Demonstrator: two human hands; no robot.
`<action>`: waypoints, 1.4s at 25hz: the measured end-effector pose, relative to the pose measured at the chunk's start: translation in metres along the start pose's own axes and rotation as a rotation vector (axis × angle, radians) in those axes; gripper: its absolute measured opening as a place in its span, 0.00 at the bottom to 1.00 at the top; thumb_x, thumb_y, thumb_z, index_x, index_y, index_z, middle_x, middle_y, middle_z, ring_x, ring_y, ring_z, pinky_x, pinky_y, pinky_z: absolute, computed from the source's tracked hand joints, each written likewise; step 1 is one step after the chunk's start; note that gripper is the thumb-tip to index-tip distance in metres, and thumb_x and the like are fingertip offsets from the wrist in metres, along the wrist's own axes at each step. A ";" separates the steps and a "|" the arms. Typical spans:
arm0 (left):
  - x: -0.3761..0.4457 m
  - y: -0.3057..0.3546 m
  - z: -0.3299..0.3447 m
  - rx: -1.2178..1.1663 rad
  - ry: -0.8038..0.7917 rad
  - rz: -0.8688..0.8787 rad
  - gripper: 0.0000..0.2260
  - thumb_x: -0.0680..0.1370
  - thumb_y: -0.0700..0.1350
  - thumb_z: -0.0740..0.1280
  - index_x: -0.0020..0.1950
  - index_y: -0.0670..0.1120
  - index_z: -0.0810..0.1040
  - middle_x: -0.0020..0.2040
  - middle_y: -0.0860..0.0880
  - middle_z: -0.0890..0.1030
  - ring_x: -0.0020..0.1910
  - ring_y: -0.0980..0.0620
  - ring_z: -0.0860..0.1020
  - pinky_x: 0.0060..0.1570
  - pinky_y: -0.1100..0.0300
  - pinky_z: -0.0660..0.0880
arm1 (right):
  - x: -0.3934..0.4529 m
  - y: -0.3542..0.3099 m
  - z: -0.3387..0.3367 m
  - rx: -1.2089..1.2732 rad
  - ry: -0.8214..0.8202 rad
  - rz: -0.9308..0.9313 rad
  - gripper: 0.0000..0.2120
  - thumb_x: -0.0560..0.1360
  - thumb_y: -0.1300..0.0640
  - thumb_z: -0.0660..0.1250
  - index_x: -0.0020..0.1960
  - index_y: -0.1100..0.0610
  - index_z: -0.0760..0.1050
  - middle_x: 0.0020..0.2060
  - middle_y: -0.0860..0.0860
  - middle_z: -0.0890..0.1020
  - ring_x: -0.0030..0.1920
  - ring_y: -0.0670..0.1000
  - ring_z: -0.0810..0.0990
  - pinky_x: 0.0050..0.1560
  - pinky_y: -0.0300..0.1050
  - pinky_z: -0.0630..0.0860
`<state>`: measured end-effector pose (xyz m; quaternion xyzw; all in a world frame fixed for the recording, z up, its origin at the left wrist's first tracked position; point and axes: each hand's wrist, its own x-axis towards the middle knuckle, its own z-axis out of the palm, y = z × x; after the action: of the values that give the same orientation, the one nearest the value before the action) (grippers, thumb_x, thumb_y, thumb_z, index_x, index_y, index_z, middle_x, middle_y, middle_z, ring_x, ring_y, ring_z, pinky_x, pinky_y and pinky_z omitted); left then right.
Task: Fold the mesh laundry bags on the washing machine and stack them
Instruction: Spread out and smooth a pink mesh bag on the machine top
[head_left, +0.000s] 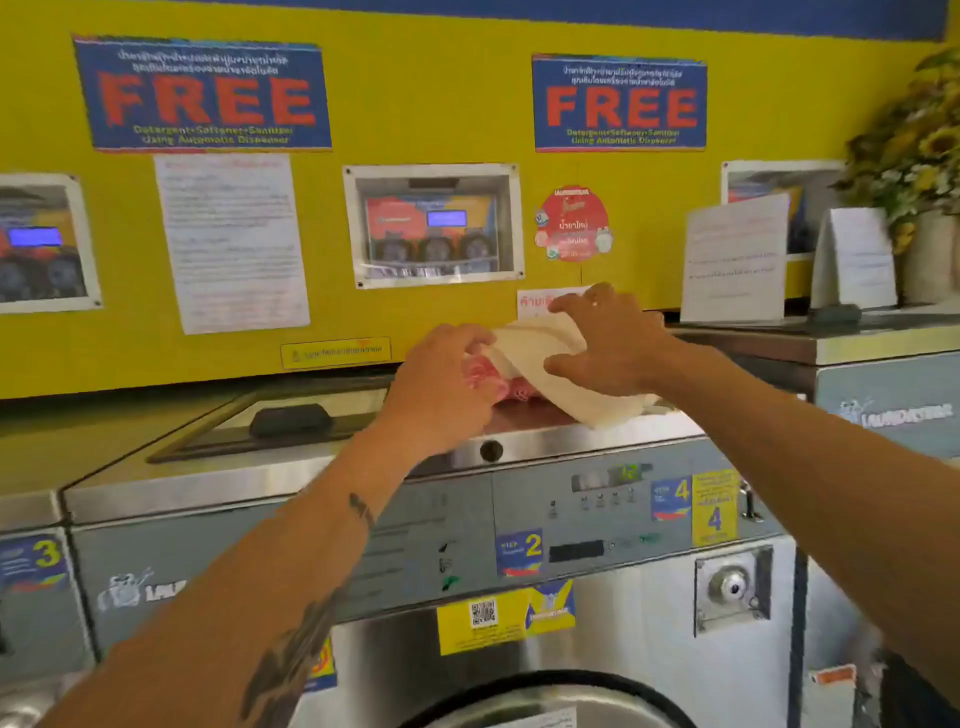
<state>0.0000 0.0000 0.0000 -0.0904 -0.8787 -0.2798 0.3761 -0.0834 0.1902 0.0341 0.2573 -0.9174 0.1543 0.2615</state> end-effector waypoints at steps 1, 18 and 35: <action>0.024 -0.010 0.009 0.042 -0.022 0.029 0.22 0.70 0.41 0.72 0.63 0.51 0.76 0.57 0.52 0.74 0.53 0.50 0.76 0.55 0.55 0.75 | 0.022 0.006 0.008 -0.035 -0.062 0.000 0.37 0.68 0.33 0.65 0.73 0.39 0.57 0.76 0.54 0.57 0.76 0.62 0.55 0.70 0.70 0.56; 0.177 -0.115 0.080 0.135 -0.491 -0.251 0.52 0.63 0.66 0.72 0.77 0.65 0.40 0.80 0.53 0.48 0.77 0.45 0.57 0.72 0.43 0.63 | 0.174 0.063 0.068 0.437 -0.210 -0.028 0.19 0.78 0.59 0.65 0.67 0.46 0.76 0.68 0.49 0.77 0.69 0.51 0.72 0.65 0.44 0.66; 0.191 -0.151 0.020 0.307 -0.619 -0.002 0.27 0.73 0.40 0.67 0.73 0.52 0.70 0.71 0.48 0.73 0.68 0.46 0.71 0.65 0.53 0.70 | 0.145 0.083 0.044 -0.255 -0.242 0.350 0.33 0.73 0.51 0.66 0.76 0.49 0.61 0.74 0.53 0.66 0.73 0.59 0.65 0.71 0.59 0.62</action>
<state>-0.2020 -0.1230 0.0609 -0.1126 -0.9831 -0.1037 0.1006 -0.2526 0.1829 0.0671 0.0761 -0.9847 0.0481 0.1493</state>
